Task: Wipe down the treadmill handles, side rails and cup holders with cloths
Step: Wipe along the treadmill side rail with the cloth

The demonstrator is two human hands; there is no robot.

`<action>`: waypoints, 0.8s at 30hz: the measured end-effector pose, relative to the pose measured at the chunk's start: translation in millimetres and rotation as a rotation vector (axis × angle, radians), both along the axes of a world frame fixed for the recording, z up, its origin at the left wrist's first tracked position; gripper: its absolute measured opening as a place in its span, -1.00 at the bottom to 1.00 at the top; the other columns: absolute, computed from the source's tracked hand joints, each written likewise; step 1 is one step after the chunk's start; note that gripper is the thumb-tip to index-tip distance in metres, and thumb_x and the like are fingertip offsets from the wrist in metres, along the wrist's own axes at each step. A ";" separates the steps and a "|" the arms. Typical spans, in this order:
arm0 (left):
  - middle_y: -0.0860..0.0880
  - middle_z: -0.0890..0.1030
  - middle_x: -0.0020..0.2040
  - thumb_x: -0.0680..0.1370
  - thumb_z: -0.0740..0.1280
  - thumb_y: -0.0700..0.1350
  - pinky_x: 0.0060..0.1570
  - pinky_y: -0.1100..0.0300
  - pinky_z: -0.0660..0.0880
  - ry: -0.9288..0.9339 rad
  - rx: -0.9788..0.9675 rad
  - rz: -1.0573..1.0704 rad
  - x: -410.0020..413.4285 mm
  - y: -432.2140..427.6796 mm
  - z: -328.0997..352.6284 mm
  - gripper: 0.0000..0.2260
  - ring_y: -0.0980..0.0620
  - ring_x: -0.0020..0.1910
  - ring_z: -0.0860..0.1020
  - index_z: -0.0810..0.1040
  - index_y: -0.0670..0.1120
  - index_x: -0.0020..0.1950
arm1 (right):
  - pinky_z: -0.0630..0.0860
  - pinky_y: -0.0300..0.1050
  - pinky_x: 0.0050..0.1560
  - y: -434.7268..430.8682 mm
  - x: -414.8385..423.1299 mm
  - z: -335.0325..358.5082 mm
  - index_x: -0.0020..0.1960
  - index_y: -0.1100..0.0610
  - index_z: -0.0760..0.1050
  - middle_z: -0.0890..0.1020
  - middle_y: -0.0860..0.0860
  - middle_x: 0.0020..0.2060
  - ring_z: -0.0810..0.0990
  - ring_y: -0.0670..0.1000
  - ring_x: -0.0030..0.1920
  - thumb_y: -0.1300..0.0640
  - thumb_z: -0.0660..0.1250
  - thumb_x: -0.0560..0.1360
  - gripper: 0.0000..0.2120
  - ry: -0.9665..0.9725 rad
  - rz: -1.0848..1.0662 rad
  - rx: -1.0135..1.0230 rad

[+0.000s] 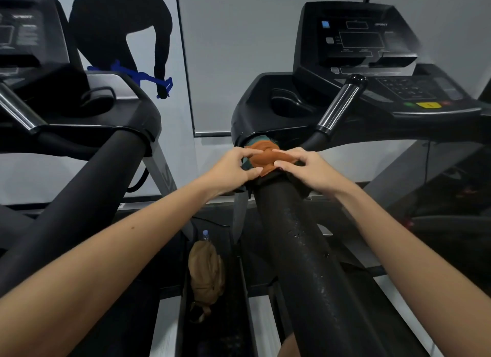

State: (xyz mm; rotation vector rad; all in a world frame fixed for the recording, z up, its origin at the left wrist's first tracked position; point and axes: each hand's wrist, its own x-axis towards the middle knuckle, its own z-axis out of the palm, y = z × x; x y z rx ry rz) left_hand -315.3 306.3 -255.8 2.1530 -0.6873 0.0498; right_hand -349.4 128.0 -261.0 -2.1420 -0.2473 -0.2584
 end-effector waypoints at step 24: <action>-0.04 0.53 0.20 0.42 0.48 -0.12 0.17 0.15 0.51 0.434 -0.320 -0.034 -50.1 16.6 -22.6 -0.46 0.02 0.21 0.52 0.39 -0.05 0.35 | 0.50 -0.22 -0.18 10.3 -8.0 -25.7 -0.02 0.25 0.57 0.60 0.11 -0.24 0.56 -0.04 -0.21 0.16 0.30 0.53 -0.84 0.028 -0.232 0.474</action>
